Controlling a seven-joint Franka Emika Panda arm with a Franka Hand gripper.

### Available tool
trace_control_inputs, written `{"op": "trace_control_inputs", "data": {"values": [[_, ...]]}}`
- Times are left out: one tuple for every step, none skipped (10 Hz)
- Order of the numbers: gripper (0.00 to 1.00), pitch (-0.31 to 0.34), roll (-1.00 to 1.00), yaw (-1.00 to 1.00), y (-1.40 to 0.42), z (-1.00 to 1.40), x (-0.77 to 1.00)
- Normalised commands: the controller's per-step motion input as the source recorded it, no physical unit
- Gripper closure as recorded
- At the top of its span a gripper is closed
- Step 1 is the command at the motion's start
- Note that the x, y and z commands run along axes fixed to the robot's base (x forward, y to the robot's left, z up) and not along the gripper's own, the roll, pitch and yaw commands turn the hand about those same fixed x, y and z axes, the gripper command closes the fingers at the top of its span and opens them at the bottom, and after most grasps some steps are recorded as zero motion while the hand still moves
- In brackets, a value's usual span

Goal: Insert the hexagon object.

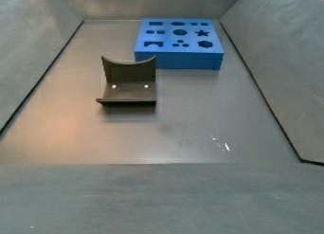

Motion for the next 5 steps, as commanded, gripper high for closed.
{"op": "trace_control_inputs", "data": {"values": [[1.0,0.0,-0.05,-0.44,0.54,-1.0,-0.64],[1.0,-0.026,-0.05,-0.36,0.58,-1.0,-0.78],[1.0,-0.051,-0.03,-0.28,0.61,-1.0,-0.87],[1.0,-0.073,-0.02,-0.24,0.63,-1.0,-0.89],[1.0,-0.106,-0.05,-0.23,0.61,-1.0,-0.83]]}}
